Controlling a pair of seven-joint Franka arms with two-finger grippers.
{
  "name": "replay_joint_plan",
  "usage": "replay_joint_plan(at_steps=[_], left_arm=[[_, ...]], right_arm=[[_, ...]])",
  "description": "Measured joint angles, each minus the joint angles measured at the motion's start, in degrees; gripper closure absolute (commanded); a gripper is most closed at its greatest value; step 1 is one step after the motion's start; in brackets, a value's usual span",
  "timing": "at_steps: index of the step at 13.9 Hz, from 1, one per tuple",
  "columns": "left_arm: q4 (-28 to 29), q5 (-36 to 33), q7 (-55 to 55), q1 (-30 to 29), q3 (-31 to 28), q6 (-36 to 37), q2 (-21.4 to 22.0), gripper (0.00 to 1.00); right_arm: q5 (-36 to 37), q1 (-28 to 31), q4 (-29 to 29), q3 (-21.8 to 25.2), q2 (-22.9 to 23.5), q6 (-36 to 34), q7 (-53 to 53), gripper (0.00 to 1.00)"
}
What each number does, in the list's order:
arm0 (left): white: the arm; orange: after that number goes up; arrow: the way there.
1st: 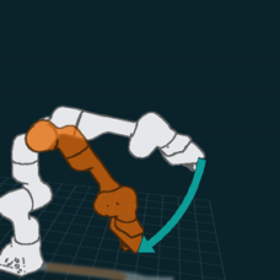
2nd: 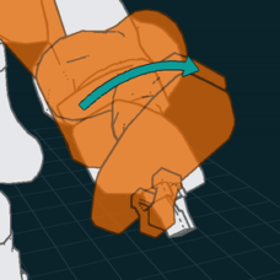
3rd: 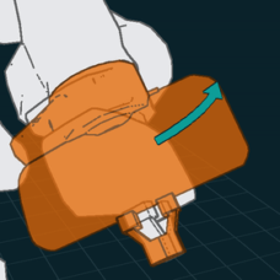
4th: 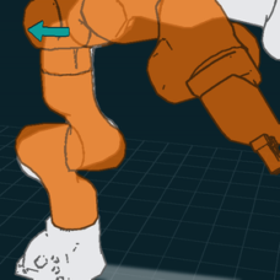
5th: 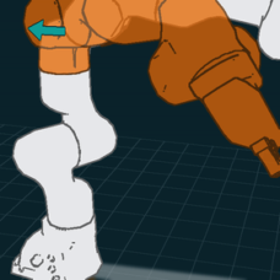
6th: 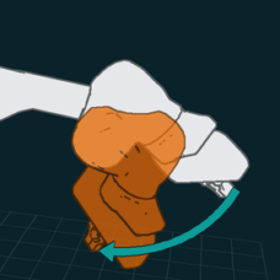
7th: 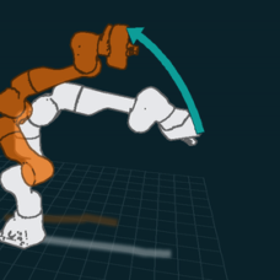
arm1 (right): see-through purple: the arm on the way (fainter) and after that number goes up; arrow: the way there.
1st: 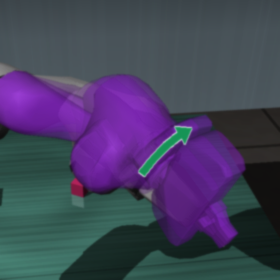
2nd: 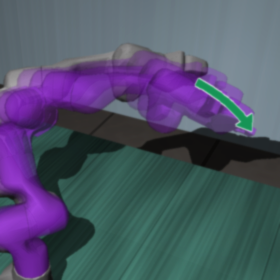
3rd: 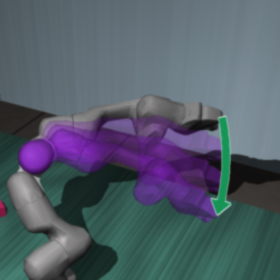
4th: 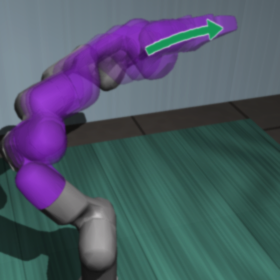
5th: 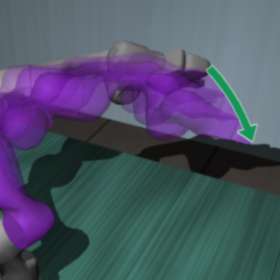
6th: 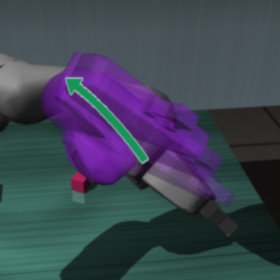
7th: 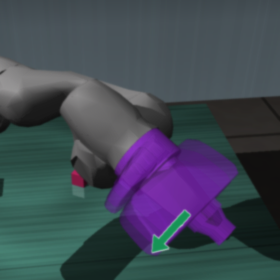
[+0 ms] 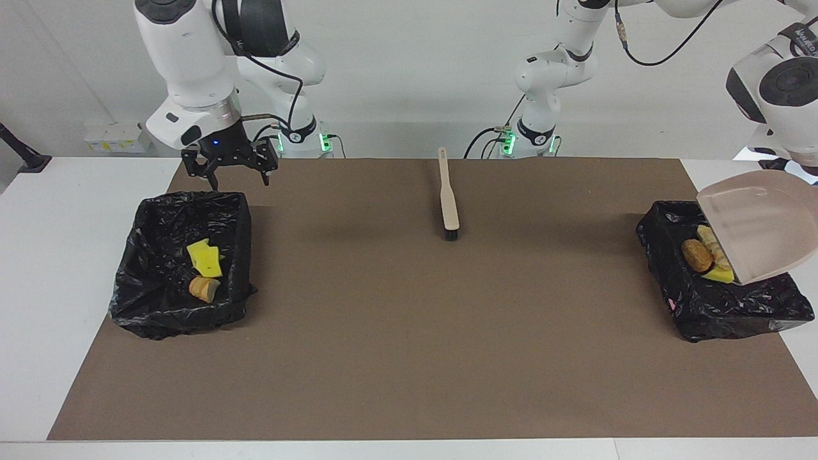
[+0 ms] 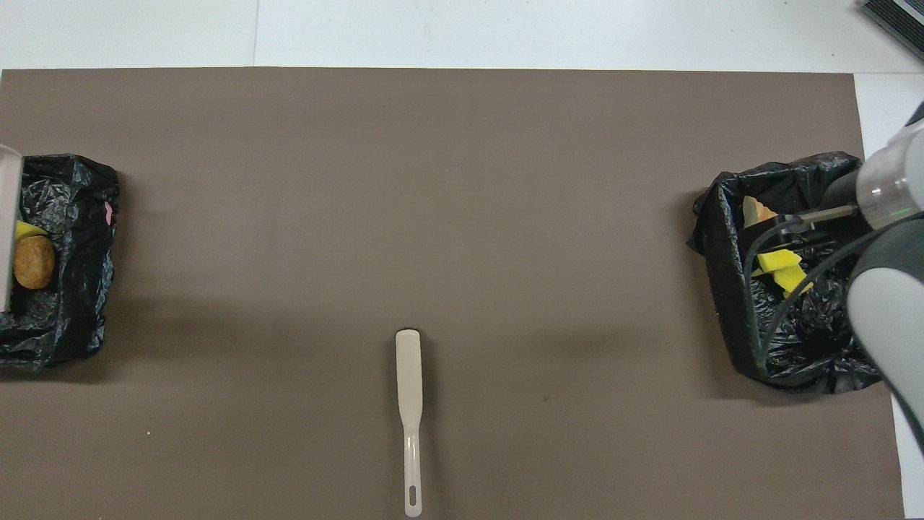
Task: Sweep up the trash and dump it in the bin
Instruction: 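Bring the empty dustpan back toward the table center with the left gripper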
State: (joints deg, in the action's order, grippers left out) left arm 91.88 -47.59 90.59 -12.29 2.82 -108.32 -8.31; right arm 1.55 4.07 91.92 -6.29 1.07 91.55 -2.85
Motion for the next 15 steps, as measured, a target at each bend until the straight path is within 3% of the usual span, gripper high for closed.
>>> replay_joint_plan(at_steps=[3, 7, 15], left_arm=[[0.57, 9.63, -9.11, 2.66, 0.2, 0.02, -1.68, 1.0], [1.18, 16.88, -25.35, 9.74, 0.42, 0.07, -5.24, 1.0], [1.34, 31.38, -55.87, 19.72, 0.48, -1.31, -11.7, 1.0]], right_arm=[[-1.24, 0.82, -0.34, 3.08, -0.89, -0.01, -0.11, 0.0], [-1.66, 0.85, -0.1, 2.96, -4.26, -1.49, 0.21, 0.0], [-2.04, 0.74, 0.46, 2.53, -4.5, -1.8, 0.21, 0.0]])
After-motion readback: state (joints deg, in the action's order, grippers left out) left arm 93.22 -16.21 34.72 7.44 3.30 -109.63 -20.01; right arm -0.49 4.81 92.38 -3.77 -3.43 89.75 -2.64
